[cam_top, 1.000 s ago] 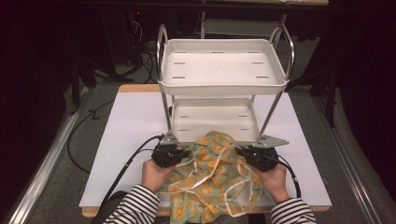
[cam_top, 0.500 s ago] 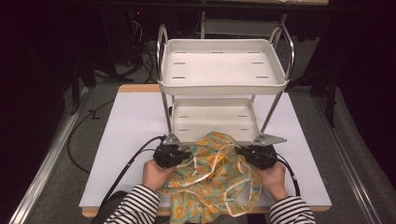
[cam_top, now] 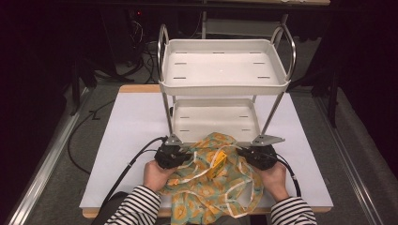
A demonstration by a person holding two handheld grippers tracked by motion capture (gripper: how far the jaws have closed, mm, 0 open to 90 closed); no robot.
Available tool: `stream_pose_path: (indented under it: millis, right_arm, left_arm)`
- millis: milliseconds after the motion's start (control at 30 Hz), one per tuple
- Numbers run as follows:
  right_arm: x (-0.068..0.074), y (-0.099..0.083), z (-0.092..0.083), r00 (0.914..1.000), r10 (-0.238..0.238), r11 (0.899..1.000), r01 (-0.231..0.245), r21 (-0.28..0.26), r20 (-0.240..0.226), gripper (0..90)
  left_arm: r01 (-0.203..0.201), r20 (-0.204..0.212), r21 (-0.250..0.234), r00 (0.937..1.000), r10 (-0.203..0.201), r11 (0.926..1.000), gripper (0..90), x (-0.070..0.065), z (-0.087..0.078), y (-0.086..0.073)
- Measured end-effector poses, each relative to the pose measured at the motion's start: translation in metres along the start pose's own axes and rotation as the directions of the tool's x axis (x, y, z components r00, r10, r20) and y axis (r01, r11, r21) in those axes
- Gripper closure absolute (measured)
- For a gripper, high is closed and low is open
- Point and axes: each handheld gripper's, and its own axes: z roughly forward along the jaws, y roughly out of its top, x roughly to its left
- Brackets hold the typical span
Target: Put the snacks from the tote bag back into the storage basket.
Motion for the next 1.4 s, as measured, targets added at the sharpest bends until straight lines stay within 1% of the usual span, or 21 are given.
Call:
stream_pose_path:
  millis: [167, 233, 300, 367, 433, 533, 567, 700, 800, 900, 1000, 1033, 1133, 1200, 1233, 1267, 1300, 1400]
  right_arm:
    - [-0.001, -0.001, 0.002, 1.0, -0.006, 1.0, 0.006, 0.013, 0.003, 88.0]
    - [0.0, -0.001, 0.002, 1.0, -0.006, 1.0, 0.006, 0.017, 0.003, 87.9]
    - [0.0, -0.001, 0.003, 0.9999, -0.012, 1.0, 0.012, 0.022, 0.003, 87.7]
    - [0.0, -0.001, 0.004, 0.9999, -0.01, 1.0, 0.01, 0.029, 0.0, 87.6]
    - [0.0, -0.002, 0.005, 0.9999, -0.013, 0.999, 0.013, 0.038, -0.001, 87.6]
    - [-0.001, -0.002, 0.005, 0.9997, -0.019, 0.999, 0.018, 0.05, 0.013, 87.7]
    - [-0.001, -0.003, 0.005, 0.9998, -0.013, 0.999, 0.013, 0.053, 0.014, 87.7]
    - [-0.001, -0.003, 0.006, 0.9997, -0.018, 0.998, 0.017, 0.052, 0.015, 87.7]
    - [-0.002, -0.004, 0.007, 0.9997, -0.02, 0.998, 0.019, 0.062, 0.012, 87.7]
    - [-0.002, -0.005, 0.008, 0.9994, -0.027, 0.997, 0.025, 0.07, 0.023, 87.7]
    - [-0.002, -0.006, 0.01, 0.9992, -0.026, 0.996, 0.023, 0.09, 0.03, 87.7]
    - [-0.002, -0.007, 0.01, 0.9992, -0.027, 0.995, 0.024, 0.093, 0.029, 87.7]
    - [-0.003, -0.008, 0.013, 0.9995, -0.02, 0.994, 0.017, 0.107, 0.026, 87.6]
    - [-0.004, -0.008, 0.013, 0.9994, -0.023, 0.992, 0.02, 0.123, 0.025, 87.6]
    - [-0.004, -0.009, 0.014, 0.9995, -0.023, 0.992, 0.02, 0.121, 0.023, 87.6]
    - [-0.003, -0.009, 0.014, 0.9995, -0.02, 0.992, 0.017, 0.129, 0.025, 87.6]
    - [-0.003, -0.009, 0.014, 0.9994, -0.02, 0.99, 0.016, 0.14, 0.029, 87.6]
    - [-0.001, -0.011, 0.018, 0.9993, -0.029, 0.985, 0.024, 0.172, 0.026, 87.6]
  left_arm:
    - [0.0, -0.004, 0.008, 1.0, 0.0, 1.0, 88.2, 0.0, 0.001, -0.001]
    - [-0.006, -0.008, 0.01, 1.0, 0.006, 0.9999, 87.9, 0.001, 0.001, -0.002]
    - [-0.013, -0.018, 0.017, 0.9997, 0.014, 0.9998, 87.7, 0.002, 0.002, -0.003]
    - [-0.01, -0.022, 0.024, 0.9997, 0.01, 0.9997, 87.7, 0.002, 0.003, -0.004]
    - [-0.018, -0.032, 0.029, 0.9993, 0.019, 0.9994, 87.6, 0.003, 0.004, -0.005]
    - [-0.031, -0.051, 0.042, 0.9982, 0.033, 0.9986, 87.7, 0.004, 0.005, -0.007]
    - [-0.033, -0.054, 0.044, 0.9979, 0.036, 0.9985, 87.6, 0.004, 0.005, -0.007]
    - [-0.036, -0.057, 0.044, 0.9976, 0.038, 0.9984, 86.2, 0.005, 0.005, -0.007]
    - [-0.029, -0.056, 0.042, 0.9979, 0.031, 0.9987, 84.8, 0.004, 0.005, -0.006]
    - [-0.035, -0.059, 0.041, 0.9976, 0.037, 0.9986, 84.5, 0.003, 0.004, -0.007]
    - [-0.043, -0.061, 0.056, 0.997, 0.046, 0.9975, 84.9, 0.004, 0.004, -0.008]
    - [-0.032, -0.06, 0.053, 0.9976, 0.035, 0.9981, 85.0, 0.004, 0.004, -0.008]
    - [-0.027, -0.066, 0.063, 0.9974, 0.031, 0.9977, 84.5, 0.006, 0.006, -0.008]
    - [-0.023, -0.073, 0.076, 0.9969, 0.029, 0.9969, 82.5, 0.007, 0.007, -0.01]
    - [-0.024, -0.079, 0.077, 0.9964, 0.03, 0.9968, 82.2, 0.007, 0.009, -0.011]
    - [-0.036, -0.086, 0.087, 0.9954, 0.044, 0.9955, 82.2, 0.008, 0.009, -0.013]
    - [-0.04, -0.09, 0.091, 0.9948, 0.048, 0.995, 82.1, 0.008, 0.009, -0.014]
    - [-0.04, -0.091, 0.097, 0.9946, 0.049, 0.9945, 80.7, 0.009, 0.009, -0.013]
